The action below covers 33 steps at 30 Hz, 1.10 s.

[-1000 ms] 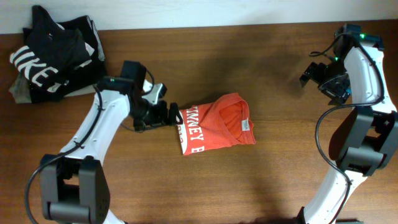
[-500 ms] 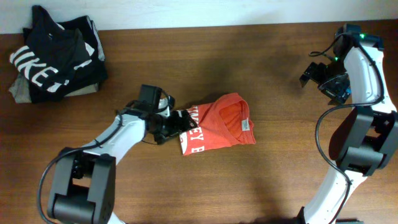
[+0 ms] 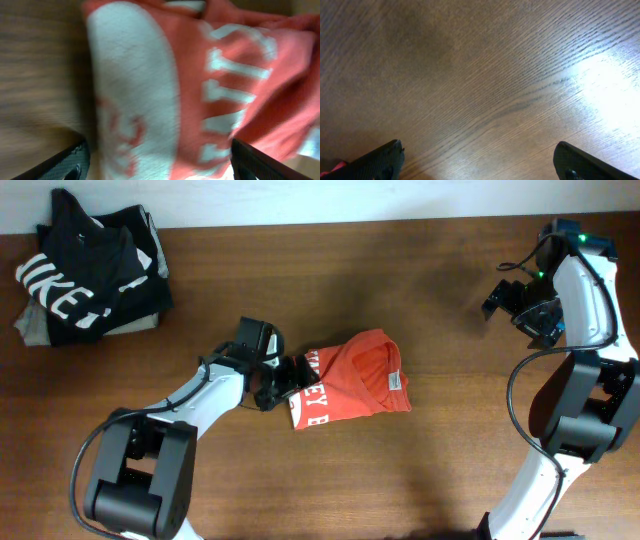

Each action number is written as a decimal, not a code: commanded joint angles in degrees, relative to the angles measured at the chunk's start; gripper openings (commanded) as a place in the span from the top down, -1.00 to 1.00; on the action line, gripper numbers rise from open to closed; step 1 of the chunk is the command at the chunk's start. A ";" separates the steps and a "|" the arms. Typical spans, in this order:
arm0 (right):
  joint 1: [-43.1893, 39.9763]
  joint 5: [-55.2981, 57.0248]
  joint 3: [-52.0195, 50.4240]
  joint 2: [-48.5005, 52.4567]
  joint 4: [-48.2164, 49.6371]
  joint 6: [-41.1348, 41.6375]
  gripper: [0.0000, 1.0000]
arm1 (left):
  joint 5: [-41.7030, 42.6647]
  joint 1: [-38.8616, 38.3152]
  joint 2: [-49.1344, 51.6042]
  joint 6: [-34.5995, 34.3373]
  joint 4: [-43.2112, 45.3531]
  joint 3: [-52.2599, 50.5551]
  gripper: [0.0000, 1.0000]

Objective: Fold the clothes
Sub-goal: 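Grasp the folded orange shirt's left edge with the left gripper, then carry the folded shirt with the left gripper onto the clothes stack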

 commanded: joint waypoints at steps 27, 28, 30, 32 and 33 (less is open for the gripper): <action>0.00 0.26 0.96 0.04 0.00 -0.13 -0.97 | 6.10 10.99 2.45 11.43 6.99 2.80 0.99; 0.00 0.28 0.96 0.04 0.00 -0.15 -0.97 | 6.08 12.20 2.45 12.90 6.99 2.80 0.99; 0.00 0.26 0.96 0.04 0.00 -0.15 -0.97 | 5.84 13.73 2.45 14.51 6.99 2.82 0.99; 0.00 0.26 0.96 0.04 0.00 -0.13 -0.97 | 5.62 15.65 2.45 18.27 6.99 3.26 0.99; 0.00 0.26 0.96 0.04 -0.02 -0.15 -0.97 | 3.93 16.41 2.45 19.10 6.80 3.85 0.99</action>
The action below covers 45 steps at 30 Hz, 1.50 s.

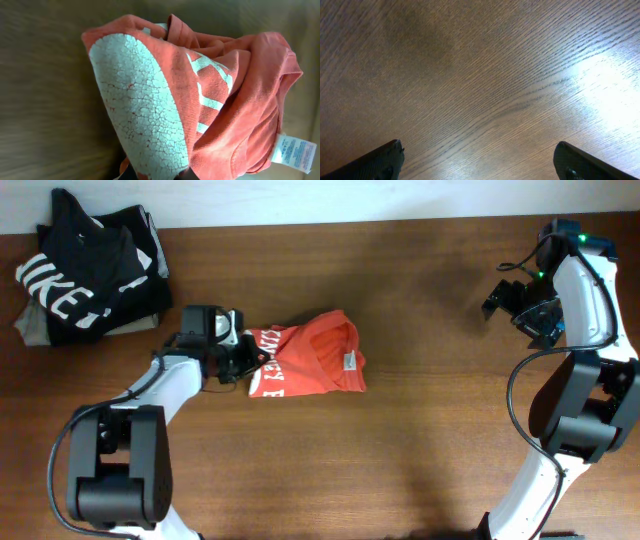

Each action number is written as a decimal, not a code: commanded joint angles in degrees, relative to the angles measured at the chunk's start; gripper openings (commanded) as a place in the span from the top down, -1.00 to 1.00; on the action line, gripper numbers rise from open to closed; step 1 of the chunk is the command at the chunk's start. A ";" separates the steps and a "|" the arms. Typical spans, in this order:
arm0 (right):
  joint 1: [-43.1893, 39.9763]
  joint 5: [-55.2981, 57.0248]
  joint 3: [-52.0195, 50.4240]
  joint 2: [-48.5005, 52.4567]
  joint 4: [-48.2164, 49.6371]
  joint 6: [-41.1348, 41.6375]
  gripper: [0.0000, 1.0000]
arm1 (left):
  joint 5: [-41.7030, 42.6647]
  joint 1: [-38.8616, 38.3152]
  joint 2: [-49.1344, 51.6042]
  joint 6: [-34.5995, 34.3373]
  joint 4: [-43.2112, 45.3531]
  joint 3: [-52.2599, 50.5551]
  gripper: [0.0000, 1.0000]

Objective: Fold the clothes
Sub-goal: 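Carry the folded shirt with the left gripper onto the clothes stack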

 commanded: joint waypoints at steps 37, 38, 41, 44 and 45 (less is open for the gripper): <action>0.00 0.28 0.96 0.04 -0.02 -0.15 -0.97 | -58.60 10.16 0.74 20.33 35.93 25.73 0.99; 0.00 0.28 0.96 0.04 -0.02 -0.13 -0.97 | -58.62 10.91 0.85 19.89 35.56 25.73 0.99; 0.00 0.28 0.96 0.04 -0.02 -0.15 -0.97 | -58.62 13.86 2.56 17.03 34.80 25.73 0.99; 0.00 0.28 0.96 0.04 -0.02 -0.15 -0.97 | -58.64 16.57 4.92 12.96 31.95 25.73 0.99; 0.00 0.28 0.96 0.04 -0.02 -0.15 -0.97 | -58.64 17.31 5.55 12.61 31.82 25.73 0.99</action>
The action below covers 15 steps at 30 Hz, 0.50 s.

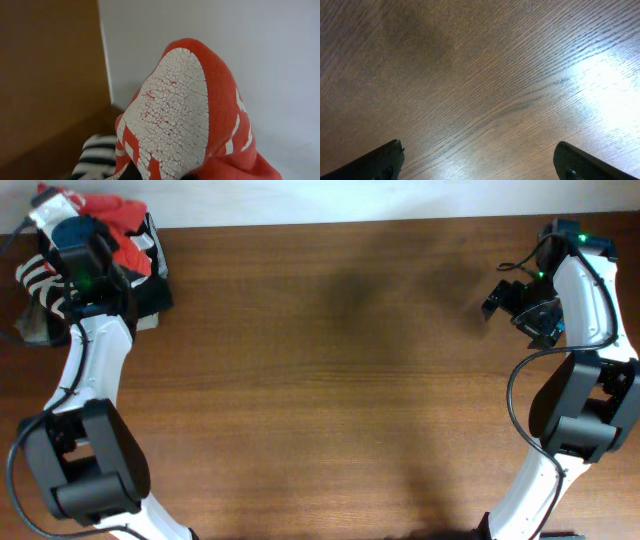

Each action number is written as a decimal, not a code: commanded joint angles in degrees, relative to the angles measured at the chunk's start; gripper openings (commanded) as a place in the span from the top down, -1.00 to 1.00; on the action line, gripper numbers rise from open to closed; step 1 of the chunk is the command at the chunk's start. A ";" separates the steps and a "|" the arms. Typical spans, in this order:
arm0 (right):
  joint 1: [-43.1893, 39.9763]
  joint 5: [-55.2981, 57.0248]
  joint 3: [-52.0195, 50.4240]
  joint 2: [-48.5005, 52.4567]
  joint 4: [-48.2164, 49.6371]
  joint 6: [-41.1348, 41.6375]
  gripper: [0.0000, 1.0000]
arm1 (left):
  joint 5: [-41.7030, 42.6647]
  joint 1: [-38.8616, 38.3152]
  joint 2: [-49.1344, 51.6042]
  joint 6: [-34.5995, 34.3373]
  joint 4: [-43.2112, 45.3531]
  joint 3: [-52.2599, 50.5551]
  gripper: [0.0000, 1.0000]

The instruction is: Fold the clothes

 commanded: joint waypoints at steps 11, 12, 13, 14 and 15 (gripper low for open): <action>0.00 0.28 0.96 0.04 -0.02 -0.15 -0.97 | -0.94 11.17 5.51 -3.06 -1.68 1.40 -0.73; 0.00 0.28 0.96 0.04 -0.02 -0.15 -0.97 | -0.90 10.93 4.44 -3.06 -1.68 1.40 -0.74; 0.00 0.28 0.96 0.04 -0.02 -0.13 -0.97 | -0.42 10.67 3.72 -3.06 -1.68 1.40 -0.74; 0.00 0.28 0.96 0.04 -0.02 -0.15 -0.97 | 1.29 10.25 2.71 -3.08 -1.66 1.40 -0.74; 0.00 0.28 0.96 0.04 -0.02 -0.15 -0.97 | 6.08 9.64 2.08 -3.10 -1.62 1.40 -0.59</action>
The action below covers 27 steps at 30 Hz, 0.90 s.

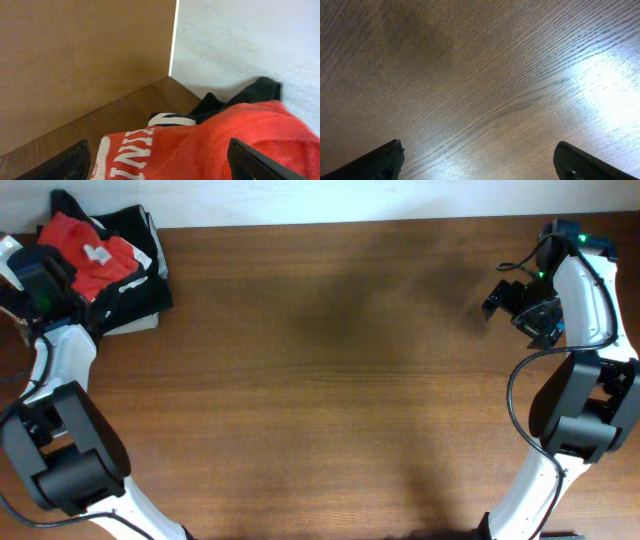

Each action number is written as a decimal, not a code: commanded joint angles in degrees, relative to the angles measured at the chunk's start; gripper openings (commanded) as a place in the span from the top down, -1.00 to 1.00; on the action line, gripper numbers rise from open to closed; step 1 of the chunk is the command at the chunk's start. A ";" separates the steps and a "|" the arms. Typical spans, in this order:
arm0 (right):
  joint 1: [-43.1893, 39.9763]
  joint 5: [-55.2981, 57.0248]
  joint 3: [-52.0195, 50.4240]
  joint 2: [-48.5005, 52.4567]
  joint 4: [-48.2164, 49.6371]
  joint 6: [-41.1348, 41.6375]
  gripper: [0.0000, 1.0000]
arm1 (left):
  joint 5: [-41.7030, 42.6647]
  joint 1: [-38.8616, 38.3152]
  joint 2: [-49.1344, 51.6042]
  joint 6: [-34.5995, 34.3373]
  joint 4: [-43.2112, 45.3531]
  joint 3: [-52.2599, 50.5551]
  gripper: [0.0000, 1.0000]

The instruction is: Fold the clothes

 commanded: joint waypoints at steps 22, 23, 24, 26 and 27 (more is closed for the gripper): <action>0.00 0.26 0.96 0.04 -0.02 -0.15 -0.97 | 25.42 -8.85 14.71 1.49 -20.46 25.03 0.99; 0.00 0.26 0.96 0.04 -0.02 -0.15 -0.98 | 25.22 -8.79 14.56 1.49 -24.81 28.26 0.99; 0.00 0.26 0.96 0.04 -0.02 -0.15 -0.97 | 25.20 -8.63 14.51 1.49 -28.57 31.39 0.99; 0.00 0.26 0.96 0.04 -0.02 -0.15 -0.97 | 25.22 -8.35 14.49 1.53 -33.51 35.54 0.99; 0.00 0.28 0.96 0.04 -0.02 -0.15 -0.97 | 25.22 -8.31 14.49 1.73 -36.46 37.68 0.99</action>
